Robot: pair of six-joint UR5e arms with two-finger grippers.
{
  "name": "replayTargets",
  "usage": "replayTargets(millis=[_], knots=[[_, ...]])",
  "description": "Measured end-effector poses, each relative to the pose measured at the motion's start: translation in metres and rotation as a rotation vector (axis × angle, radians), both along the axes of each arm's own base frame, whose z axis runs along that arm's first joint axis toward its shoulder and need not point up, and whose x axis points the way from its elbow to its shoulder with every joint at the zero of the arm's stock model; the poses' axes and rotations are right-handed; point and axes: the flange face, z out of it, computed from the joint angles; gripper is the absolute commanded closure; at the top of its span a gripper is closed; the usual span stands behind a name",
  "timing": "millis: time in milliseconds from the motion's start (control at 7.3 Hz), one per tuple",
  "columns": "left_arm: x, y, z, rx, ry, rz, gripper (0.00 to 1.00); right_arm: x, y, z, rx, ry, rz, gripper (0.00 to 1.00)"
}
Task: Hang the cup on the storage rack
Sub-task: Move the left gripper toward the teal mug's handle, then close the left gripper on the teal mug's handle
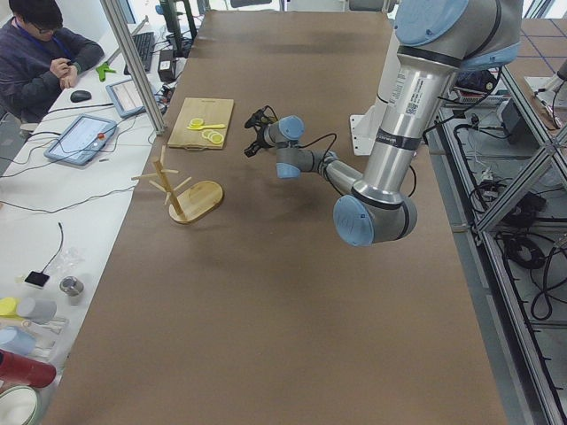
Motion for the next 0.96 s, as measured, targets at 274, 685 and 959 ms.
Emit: replayTargets(millis=[274,685,959], knots=[[0.028,0.029,-0.004,0.038,0.025,-0.071,0.18,0.002,0.004,0.002,-0.004,-0.011,0.006,0.0],[0.07,0.086,-0.002,0.074,0.02,-0.124,0.25,0.002,0.004,0.001,-0.006,-0.016,0.012,0.0],[0.075,0.092,0.006,0.104,-0.002,-0.118,0.35,0.002,0.003,0.0,-0.006,-0.017,0.014,0.0]])
